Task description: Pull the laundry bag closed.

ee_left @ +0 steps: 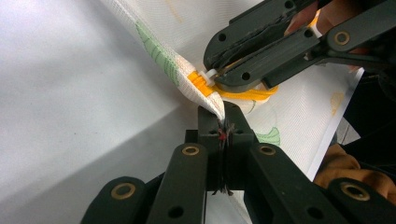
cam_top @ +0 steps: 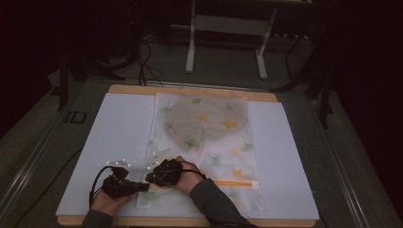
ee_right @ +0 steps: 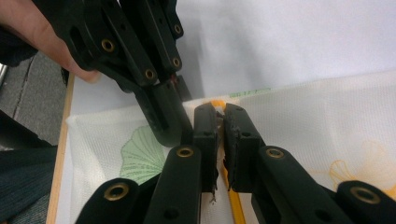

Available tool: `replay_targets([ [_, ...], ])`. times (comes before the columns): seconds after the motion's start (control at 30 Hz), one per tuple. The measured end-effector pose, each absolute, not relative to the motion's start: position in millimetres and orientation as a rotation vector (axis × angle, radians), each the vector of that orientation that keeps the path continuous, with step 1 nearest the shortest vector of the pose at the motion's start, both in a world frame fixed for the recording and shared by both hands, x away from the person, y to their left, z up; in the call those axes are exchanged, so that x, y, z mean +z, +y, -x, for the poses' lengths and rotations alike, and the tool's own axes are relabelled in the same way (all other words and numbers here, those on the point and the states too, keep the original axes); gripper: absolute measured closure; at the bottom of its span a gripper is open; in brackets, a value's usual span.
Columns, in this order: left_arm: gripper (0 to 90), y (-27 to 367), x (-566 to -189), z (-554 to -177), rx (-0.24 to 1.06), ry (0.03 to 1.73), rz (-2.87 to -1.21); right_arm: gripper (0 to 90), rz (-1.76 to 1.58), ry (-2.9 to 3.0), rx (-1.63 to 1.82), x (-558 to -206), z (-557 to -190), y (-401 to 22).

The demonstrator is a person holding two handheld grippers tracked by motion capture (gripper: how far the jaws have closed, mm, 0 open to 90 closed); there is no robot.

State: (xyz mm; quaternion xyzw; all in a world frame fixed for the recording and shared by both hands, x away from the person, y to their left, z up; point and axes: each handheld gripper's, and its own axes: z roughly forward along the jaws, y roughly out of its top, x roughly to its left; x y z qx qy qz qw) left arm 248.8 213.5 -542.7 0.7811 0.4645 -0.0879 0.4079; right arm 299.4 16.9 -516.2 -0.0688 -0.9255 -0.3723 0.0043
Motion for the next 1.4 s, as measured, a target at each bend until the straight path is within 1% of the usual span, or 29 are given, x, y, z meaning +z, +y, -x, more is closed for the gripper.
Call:
replay_targets([
  [1.4,88.4,219.9,-540.5,-247.7,-0.223,1.162,-1.921,84.6,0.206,-2.952,-1.049,-526.2,-299.7,-1.5],
])
